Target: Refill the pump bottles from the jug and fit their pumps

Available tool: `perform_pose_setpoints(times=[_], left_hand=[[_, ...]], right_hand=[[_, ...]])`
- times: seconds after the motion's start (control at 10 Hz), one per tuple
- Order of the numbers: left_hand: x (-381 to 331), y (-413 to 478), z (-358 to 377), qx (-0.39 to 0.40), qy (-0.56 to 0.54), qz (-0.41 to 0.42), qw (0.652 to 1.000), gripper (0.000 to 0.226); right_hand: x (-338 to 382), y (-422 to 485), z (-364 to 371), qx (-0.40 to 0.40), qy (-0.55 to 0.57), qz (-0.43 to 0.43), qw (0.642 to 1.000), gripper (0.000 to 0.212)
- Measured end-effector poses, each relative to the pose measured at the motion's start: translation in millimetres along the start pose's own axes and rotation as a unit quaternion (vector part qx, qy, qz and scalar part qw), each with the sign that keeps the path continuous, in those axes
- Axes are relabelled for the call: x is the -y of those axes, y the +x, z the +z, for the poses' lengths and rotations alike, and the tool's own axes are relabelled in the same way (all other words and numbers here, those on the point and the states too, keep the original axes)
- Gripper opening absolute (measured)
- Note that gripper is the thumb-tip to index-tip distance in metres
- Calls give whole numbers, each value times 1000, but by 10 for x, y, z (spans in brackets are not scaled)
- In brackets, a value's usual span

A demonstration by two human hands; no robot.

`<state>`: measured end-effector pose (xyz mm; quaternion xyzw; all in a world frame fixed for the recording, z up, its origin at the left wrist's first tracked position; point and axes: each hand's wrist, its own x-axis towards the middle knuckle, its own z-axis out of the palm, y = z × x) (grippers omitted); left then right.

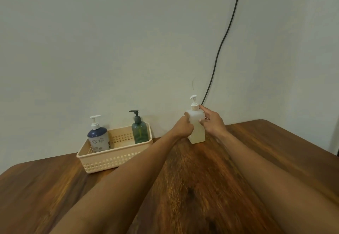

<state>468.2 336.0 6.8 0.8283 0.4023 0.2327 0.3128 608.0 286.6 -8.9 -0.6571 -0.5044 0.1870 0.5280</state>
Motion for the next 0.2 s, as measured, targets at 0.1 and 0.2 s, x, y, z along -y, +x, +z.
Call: perform_pose_setpoints(times=[0.1,0.2], left_hand=[[-92,-215,-55,42,11,12,999,56],[-147,-511,-180,0,38,48,998,60]], right_hand=[[112,-133,5,1,-23,9,1000,72],[270,-323,-34,-15,-43,-2,999,74]])
